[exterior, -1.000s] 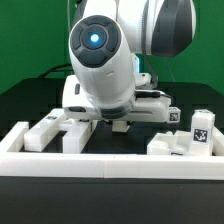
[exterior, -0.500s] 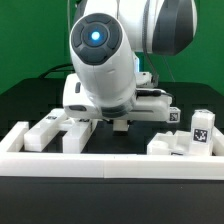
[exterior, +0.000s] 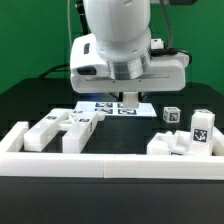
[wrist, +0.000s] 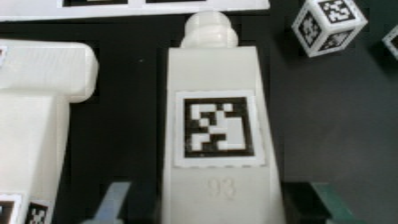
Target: Assemble chair
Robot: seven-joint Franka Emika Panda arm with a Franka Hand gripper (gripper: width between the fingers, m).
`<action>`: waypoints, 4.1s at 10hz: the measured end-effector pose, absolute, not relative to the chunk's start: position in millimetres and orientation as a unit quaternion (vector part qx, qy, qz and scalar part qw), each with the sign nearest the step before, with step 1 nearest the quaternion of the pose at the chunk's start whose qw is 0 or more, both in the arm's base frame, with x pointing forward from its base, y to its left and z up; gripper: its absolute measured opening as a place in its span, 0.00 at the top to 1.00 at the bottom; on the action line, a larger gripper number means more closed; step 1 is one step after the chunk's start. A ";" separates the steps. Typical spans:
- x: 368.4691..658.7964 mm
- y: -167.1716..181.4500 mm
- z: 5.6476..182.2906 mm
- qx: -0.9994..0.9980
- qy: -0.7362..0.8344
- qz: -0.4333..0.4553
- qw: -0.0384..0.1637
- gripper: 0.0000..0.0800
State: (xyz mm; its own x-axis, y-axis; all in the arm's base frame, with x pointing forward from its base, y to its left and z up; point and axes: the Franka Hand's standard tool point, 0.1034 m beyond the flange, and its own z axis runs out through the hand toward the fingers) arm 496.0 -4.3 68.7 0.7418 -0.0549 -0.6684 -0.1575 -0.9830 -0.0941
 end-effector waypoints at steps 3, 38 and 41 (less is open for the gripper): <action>505.5 -6.6 64.0 -0.943 0.059 0.319 0.067 0.64; 608.8 27.0 117.3 -0.965 0.032 -0.260 -0.003 0.64; 603.1 34.7 108.6 -0.955 0.028 -0.296 -0.008 0.64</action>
Offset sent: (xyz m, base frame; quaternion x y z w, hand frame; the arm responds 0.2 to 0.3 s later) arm 0.0000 0.0000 0.0000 0.0000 0.1296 0.0000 0.9916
